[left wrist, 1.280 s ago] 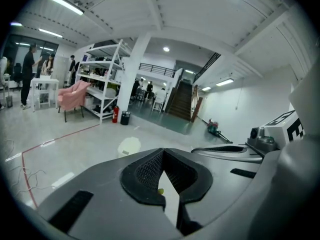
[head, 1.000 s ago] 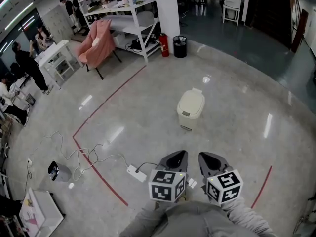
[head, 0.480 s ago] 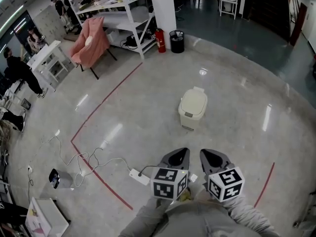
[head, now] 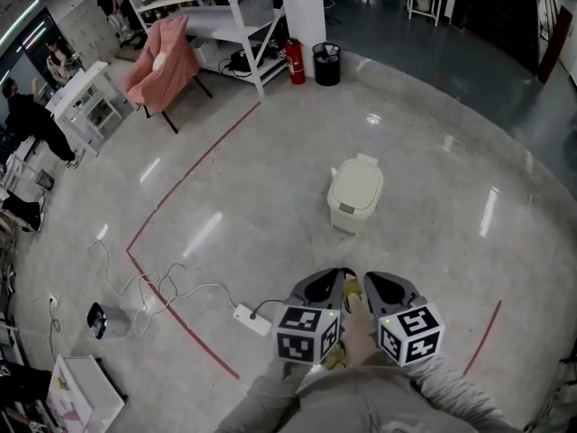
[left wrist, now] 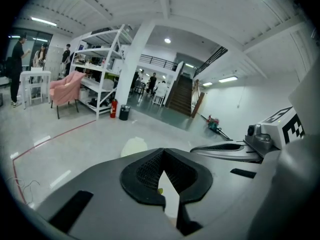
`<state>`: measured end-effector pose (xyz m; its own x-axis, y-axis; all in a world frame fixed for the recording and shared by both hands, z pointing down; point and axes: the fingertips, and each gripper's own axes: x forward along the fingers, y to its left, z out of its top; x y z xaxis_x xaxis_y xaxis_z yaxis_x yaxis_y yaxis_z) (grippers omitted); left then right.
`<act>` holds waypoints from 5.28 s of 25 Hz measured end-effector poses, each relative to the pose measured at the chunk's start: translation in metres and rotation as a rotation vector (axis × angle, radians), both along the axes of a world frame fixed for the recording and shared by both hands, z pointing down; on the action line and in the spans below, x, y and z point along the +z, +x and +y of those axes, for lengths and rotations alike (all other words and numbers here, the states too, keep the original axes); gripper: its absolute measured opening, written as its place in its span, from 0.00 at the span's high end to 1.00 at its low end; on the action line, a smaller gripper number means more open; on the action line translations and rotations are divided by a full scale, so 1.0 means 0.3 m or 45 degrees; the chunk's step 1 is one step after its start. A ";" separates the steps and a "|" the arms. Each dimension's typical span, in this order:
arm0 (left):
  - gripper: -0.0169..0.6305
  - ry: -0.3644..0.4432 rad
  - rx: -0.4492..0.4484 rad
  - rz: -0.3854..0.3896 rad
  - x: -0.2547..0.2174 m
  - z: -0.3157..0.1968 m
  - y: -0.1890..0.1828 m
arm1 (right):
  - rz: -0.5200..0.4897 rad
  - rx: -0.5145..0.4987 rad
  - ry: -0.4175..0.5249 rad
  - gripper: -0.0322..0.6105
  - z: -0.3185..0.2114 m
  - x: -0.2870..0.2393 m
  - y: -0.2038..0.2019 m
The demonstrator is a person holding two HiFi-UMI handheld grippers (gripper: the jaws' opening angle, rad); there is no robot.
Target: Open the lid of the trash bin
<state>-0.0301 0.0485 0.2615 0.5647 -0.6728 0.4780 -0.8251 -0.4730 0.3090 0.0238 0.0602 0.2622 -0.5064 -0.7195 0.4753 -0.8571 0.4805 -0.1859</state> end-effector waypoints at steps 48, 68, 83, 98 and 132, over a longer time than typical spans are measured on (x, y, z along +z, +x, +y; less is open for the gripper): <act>0.97 -0.490 -0.148 -0.072 1.023 -0.811 -0.028 | 0.290 0.059 -0.512 0.96 -1.053 1.229 0.042; 0.97 -0.556 -0.167 -0.042 1.293 -0.863 -0.020 | 0.380 0.115 -0.592 0.96 -1.136 1.563 0.088; 0.97 -0.558 -0.197 -0.038 1.324 -0.841 -0.006 | 0.355 0.148 -0.541 0.96 -1.129 1.592 0.088; 0.97 -0.543 -0.223 -0.048 1.286 -0.822 -0.007 | 0.376 0.146 -0.536 0.96 -1.140 1.597 0.080; 0.97 -0.541 -0.218 -0.047 1.216 -0.740 -0.019 | 0.271 0.156 -0.485 0.96 -0.981 1.312 0.089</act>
<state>-0.0359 -0.1736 0.6262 0.4398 -0.4951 0.7493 -0.8945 -0.1666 0.4150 0.0504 -0.2342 0.6559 -0.2908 -0.5217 0.8020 -0.9416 0.3048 -0.1431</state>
